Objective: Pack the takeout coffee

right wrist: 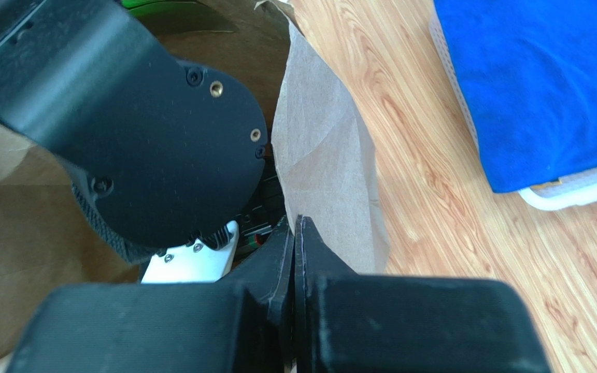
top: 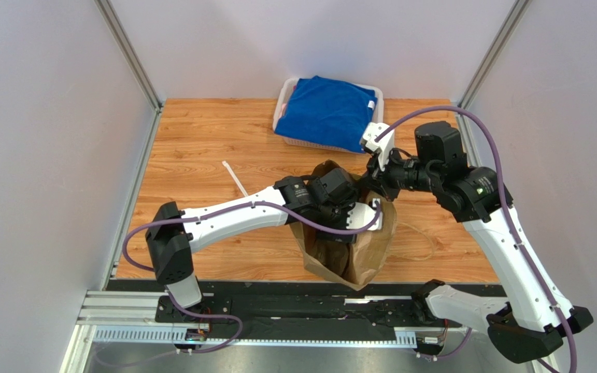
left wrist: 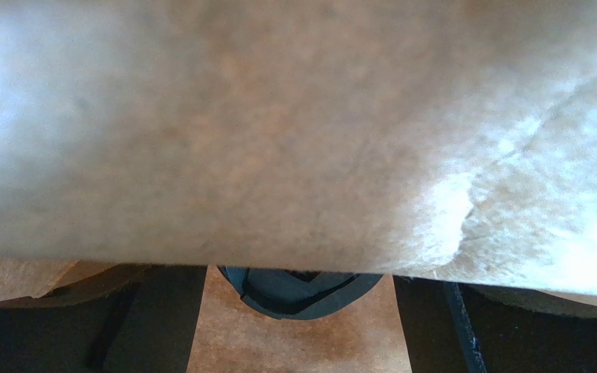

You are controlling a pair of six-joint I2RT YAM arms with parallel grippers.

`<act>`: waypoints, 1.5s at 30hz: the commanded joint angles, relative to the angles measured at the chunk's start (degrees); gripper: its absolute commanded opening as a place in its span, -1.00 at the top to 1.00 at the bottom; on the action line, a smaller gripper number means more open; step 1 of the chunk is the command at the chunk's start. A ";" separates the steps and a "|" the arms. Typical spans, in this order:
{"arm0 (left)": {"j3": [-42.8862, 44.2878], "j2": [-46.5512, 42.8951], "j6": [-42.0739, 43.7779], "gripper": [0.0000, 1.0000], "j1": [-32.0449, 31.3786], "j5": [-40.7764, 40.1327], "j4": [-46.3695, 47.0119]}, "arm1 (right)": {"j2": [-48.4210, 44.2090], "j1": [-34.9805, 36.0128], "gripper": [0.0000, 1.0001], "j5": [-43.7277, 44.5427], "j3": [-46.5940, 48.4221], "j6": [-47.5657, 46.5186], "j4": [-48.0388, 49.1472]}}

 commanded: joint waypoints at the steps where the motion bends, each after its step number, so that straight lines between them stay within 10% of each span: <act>1: 2.00 5.60 0.57 0.22 0.75 0.90 -8.79 | 0.38 -0.20 1.00 -0.77 0.22 -0.29 1.28; 30: 12.20 22.74 8.74 0.28 3.73 5.56 -16.09 | 3.19 -8.29 1.00 -1.82 -3.47 -4.59 -0.29; 37: 12.11 19.67 7.69 0.32 4.17 5.91 -15.04 | 6.17 -17.24 0.32 -6.72 1.26 -4.24 -6.79; 45: 12.64 18.61 6.63 0.32 4.17 6.00 -14.95 | 4.69 -25.87 0.03 -19.13 -0.74 -6.88 -19.46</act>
